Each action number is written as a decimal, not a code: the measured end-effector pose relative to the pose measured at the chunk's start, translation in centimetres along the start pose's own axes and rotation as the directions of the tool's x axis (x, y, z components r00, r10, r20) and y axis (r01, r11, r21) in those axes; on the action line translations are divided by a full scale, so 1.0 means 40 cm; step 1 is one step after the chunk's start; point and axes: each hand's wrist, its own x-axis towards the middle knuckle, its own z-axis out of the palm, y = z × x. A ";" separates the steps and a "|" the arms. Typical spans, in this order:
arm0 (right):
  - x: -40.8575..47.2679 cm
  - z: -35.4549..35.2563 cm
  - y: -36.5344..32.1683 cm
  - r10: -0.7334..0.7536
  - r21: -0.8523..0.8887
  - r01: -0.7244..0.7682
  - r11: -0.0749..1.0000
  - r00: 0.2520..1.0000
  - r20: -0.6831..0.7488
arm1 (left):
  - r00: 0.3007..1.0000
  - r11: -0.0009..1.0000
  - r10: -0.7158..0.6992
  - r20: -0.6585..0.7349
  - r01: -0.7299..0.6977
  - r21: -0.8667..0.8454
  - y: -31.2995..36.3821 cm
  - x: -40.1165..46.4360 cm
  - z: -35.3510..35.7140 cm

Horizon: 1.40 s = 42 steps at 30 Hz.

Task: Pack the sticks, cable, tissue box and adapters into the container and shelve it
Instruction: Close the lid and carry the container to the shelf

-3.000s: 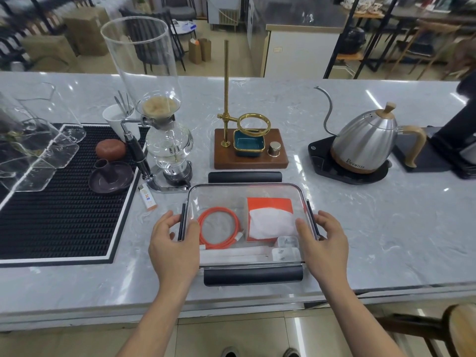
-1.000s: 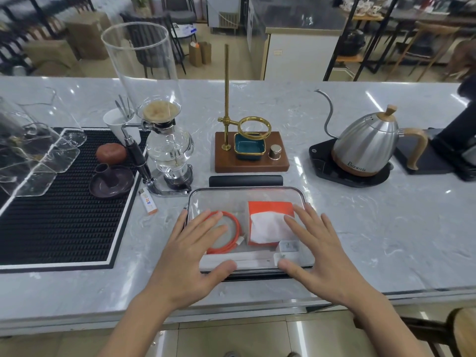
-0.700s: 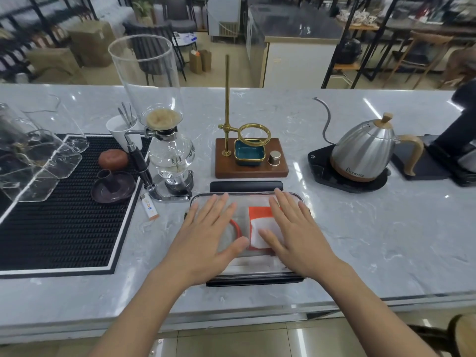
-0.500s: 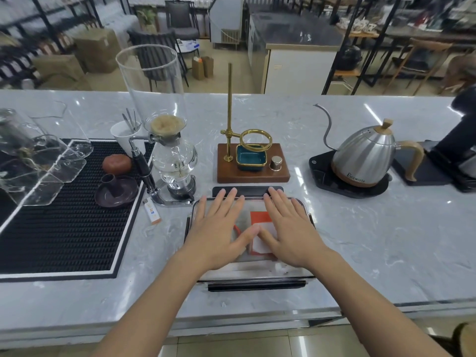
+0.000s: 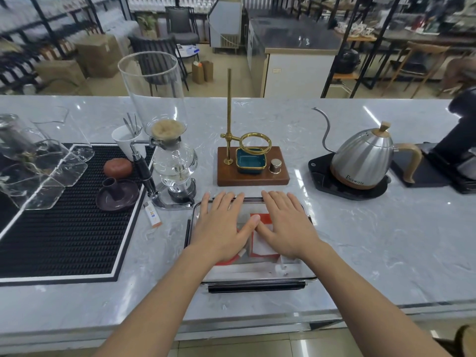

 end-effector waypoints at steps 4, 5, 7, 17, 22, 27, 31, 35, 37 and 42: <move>-0.002 -0.001 -0.001 0.008 0.007 -0.008 1.000 1.000 -0.012 | 1.000 1.000 -0.005 -0.014 0.005 0.000 0.003 -0.001 -0.002; -0.003 -0.002 -0.002 0.009 0.012 -0.009 1.000 1.000 -0.012 | 1.000 1.000 -0.008 -0.015 0.008 0.000 0.004 -0.001 -0.003; 0.000 -0.002 -0.003 0.010 0.020 -0.010 1.000 1.000 -0.018 | 1.000 1.000 -0.013 -0.012 0.013 0.006 0.004 -0.001 -0.006; 0.003 -0.004 -0.001 0.011 0.036 -0.010 0.999 0.999 -0.032 | 1.000 1.000 -0.019 0.000 0.019 0.002 0.006 0.000 -0.010; -0.010 -0.003 -0.001 0.025 0.134 -0.011 0.991 0.994 -0.107 | 0.998 0.998 -0.015 -0.067 0.012 -0.054 0.005 -0.008 -0.010; -0.020 0.008 0.001 -0.021 0.137 0.080 0.987 0.921 -0.390 | 0.954 0.995 0.015 -0.299 -0.043 -0.087 0.005 -0.022 0.000; -0.032 0.000 -0.005 -0.004 0.153 0.113 0.982 0.817 -0.577 | 0.907 0.988 0.021 -0.420 -0.084 -0.130 0.003 -0.034 -0.007; -0.053 -0.008 -0.004 0.062 0.195 0.057 0.979 0.830 -0.555 | 0.902 0.985 0.047 -0.429 -0.113 -0.128 -0.005 -0.057 -0.002; -0.073 -0.009 -0.001 0.090 0.218 0.035 0.975 0.840 -0.535 | 0.905 0.986 0.088 -0.416 -0.139 -0.094 -0.011 -0.074 0.000; -0.143 -0.010 0.013 0.096 0.252 0.023 0.967 0.889 -0.449 | 0.913 0.984 0.106 -0.394 -0.153 -0.089 -0.020 -0.135 -0.013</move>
